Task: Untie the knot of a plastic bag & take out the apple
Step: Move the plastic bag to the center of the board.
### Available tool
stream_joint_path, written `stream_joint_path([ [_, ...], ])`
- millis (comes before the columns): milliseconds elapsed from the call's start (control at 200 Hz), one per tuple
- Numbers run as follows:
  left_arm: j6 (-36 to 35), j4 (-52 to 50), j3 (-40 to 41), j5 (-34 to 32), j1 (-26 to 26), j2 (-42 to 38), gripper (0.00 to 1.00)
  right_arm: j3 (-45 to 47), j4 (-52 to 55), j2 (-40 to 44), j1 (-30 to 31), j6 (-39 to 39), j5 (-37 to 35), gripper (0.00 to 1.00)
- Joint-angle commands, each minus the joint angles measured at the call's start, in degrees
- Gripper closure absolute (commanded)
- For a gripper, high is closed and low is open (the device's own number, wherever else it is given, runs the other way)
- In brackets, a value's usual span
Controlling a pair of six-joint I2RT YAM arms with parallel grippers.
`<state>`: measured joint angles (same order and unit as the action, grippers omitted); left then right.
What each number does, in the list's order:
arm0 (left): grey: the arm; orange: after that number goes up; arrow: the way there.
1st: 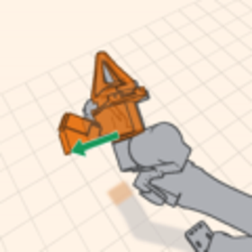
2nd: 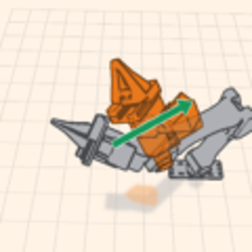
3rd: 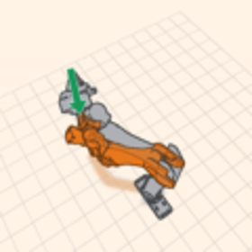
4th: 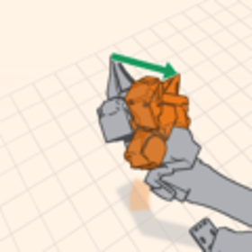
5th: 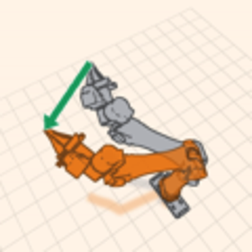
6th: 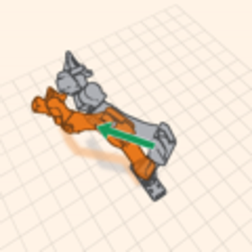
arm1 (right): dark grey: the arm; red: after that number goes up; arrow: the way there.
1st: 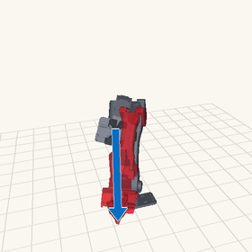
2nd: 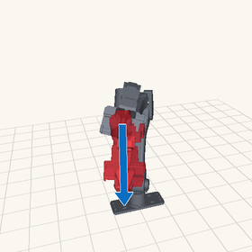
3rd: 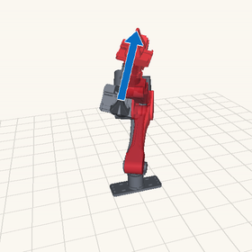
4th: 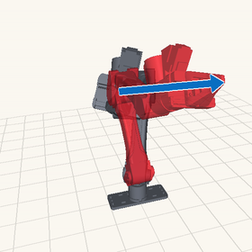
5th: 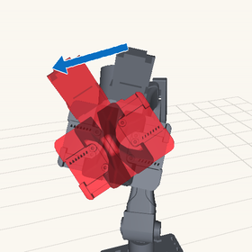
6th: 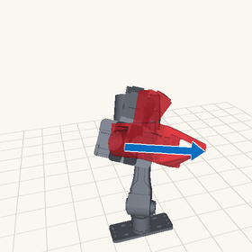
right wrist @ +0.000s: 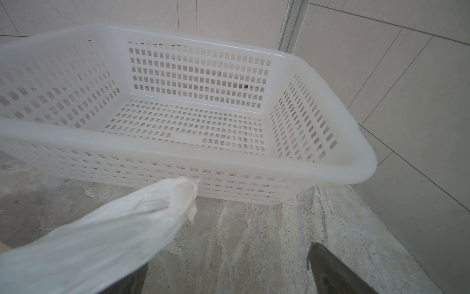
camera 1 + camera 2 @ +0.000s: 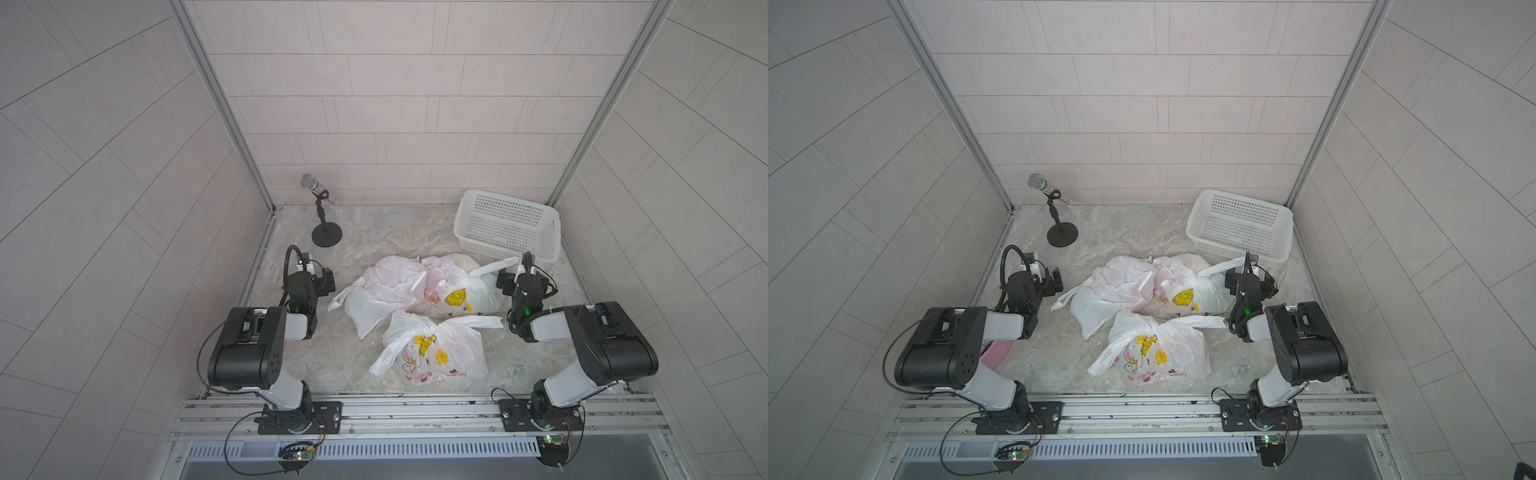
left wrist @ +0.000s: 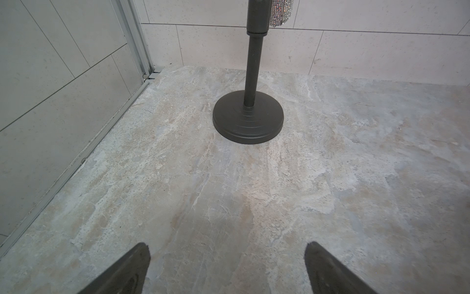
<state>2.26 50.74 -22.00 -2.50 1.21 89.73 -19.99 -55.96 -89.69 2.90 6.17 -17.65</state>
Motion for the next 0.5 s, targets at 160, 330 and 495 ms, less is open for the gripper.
stream_joint_path([
  [160,-1.1,1.4,-0.3,0.5,-0.1,0.3,0.00,-0.4,-0.7,-0.6,0.3,-0.7,-0.5,0.00],
  [330,1.6,-17.6,-5.8,-5.7,-0.8,-8.4,0.00,1.5,0.7,3.4,1.2,-1.1,-1.7,0.00],
  [495,25.7,-53.2,-21.9,-9.2,-0.7,-18.8,0.00,3.1,5.7,16.1,4.2,-3.2,-8.3,0.01],
])
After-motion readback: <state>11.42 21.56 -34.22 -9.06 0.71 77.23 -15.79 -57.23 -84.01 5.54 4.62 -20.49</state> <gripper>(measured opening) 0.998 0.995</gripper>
